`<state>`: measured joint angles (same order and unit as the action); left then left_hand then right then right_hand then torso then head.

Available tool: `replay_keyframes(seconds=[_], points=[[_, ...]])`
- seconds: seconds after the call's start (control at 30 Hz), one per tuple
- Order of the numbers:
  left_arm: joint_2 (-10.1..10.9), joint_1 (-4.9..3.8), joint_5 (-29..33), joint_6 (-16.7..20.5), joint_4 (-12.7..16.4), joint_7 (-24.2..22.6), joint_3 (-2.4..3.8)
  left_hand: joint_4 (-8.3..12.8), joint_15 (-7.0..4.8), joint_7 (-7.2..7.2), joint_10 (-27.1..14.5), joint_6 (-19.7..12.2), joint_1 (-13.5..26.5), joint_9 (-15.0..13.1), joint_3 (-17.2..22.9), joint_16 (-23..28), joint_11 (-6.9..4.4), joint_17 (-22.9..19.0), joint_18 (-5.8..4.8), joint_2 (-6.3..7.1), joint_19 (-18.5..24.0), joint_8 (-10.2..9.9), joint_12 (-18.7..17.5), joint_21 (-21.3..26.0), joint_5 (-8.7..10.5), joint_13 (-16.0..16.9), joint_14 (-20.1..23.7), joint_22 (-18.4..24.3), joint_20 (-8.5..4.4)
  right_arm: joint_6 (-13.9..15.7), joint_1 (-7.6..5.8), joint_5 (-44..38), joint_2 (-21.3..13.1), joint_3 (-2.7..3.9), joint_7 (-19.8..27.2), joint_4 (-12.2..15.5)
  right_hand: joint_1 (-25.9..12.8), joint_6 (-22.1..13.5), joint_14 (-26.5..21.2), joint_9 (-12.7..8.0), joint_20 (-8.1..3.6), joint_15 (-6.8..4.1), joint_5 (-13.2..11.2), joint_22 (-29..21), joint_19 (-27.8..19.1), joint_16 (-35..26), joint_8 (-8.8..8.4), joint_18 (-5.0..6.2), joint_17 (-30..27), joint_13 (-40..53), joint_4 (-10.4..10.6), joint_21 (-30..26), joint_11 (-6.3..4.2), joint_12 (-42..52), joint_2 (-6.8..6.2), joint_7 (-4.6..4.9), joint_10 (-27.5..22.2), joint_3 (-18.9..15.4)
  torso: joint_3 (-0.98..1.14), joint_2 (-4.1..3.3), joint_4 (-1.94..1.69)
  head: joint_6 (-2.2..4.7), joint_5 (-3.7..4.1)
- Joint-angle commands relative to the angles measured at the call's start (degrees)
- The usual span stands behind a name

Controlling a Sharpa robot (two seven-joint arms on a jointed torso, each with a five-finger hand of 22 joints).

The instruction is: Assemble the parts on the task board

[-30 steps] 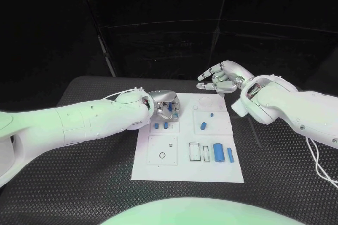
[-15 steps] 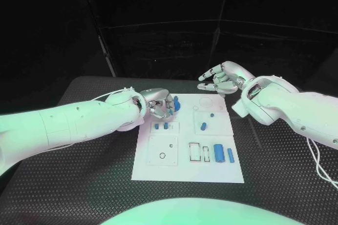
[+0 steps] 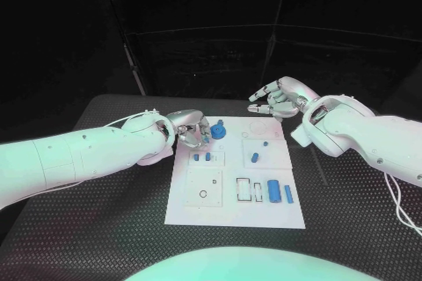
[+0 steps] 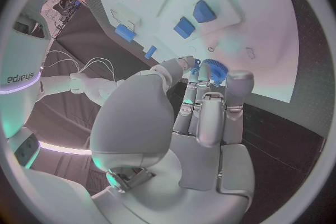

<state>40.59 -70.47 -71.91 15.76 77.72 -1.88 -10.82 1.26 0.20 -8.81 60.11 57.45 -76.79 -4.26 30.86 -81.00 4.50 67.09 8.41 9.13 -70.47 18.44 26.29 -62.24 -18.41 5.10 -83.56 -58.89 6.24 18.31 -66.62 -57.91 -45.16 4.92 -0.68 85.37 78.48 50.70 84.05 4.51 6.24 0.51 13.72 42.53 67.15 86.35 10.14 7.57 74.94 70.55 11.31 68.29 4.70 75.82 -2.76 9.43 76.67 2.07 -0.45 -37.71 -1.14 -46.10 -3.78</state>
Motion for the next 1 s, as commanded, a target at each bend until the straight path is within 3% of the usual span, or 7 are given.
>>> replay_keyframes(seconds=[0.03,1.0], points=[[0.1,-0.11,0.4,0.3,0.0,0.8,0.05,0.0,-0.02,0.00,0.4,0.2,0.1,0.0,0.5,0.0,0.14,0.0,-0.63,0.57,-0.4,-0.2,-0.2,-0.2,-0.19,0.0,-0.3,0.0,0.06,0.0,-0.07,0.1,0.0,0.03,0.6,0.1,-0.1,0.3,3.9,0.0,-0.01,-0.43,0.2,0.0,-0.3,-0.2,0.08,0.72,6.1,0.0,0.2,-0.3,-0.29,0.0,0.62,-0.05,0.1,-0.3,0.03,-0.04,0.13,0.10,-0.10],[-1.6,0.41,0.4,-2.2,-3.7,1.3,-0.01,0.0,-0.02,0.03,0.6,0.5,0.5,-0.1,0.7,0.0,0.12,0.0,-0.64,0.82,-0.3,-0.3,-0.3,-0.1,-0.09,0.1,-0.4,-0.1,0.05,0.1,-0.06,0.1,-0.1,0.03,0.6,0.3,-0.1,0.3,3.9,0.0,-0.01,-0.44,0.2,-0.1,-0.3,-0.2,0.13,0.73,6.0,0.0,0.3,-0.3,-0.30,0.0,0.62,-0.06,0.0,-0.4,0.08,-0.03,0.08,-0.29,-0.01]])
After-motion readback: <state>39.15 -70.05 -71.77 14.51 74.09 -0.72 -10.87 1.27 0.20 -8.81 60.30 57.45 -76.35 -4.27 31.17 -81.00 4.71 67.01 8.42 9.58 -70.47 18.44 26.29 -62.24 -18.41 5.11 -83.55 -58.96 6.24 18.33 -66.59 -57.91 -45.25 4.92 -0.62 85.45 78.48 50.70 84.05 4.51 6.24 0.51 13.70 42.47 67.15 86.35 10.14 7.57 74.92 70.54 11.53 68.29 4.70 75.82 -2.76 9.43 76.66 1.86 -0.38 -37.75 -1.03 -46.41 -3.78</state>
